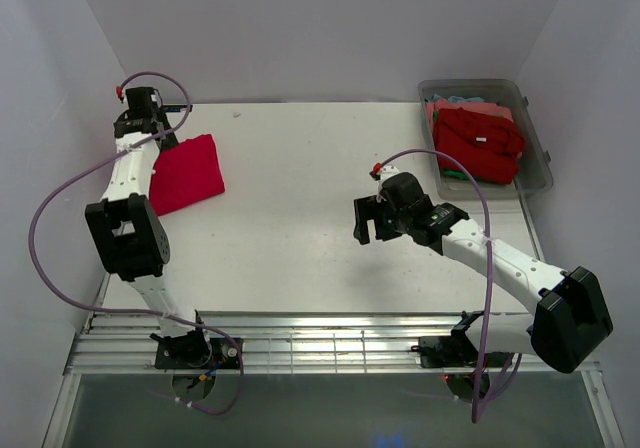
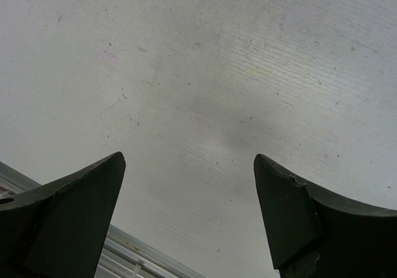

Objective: Fold and stack the t-shirts
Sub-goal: Put the neatly folded tshirt into the corner of the board with the left arm

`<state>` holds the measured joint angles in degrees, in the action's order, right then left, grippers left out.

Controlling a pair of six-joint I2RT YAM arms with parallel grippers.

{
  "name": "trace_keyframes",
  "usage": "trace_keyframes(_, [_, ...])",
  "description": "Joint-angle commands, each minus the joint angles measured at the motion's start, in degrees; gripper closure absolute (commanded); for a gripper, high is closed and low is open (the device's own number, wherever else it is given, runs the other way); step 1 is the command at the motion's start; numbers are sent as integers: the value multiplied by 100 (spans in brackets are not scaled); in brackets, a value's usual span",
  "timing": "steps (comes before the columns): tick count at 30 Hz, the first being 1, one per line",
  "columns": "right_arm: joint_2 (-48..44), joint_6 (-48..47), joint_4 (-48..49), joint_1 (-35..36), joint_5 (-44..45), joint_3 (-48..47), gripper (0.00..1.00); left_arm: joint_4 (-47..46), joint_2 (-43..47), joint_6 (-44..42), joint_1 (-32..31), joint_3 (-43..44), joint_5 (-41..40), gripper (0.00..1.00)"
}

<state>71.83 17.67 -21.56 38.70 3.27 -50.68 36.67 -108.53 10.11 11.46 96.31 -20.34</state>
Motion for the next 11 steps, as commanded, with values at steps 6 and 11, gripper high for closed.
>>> trace_keyframes(6, [112,44,-559,15,560,-847,10,-607,2219,1027,-1311,-1999,1830,23])
trace_keyframes(11, [-90,-88,-1252,24,1358,-1784,10,-643,3135,915,-1743,-2354,2007,24])
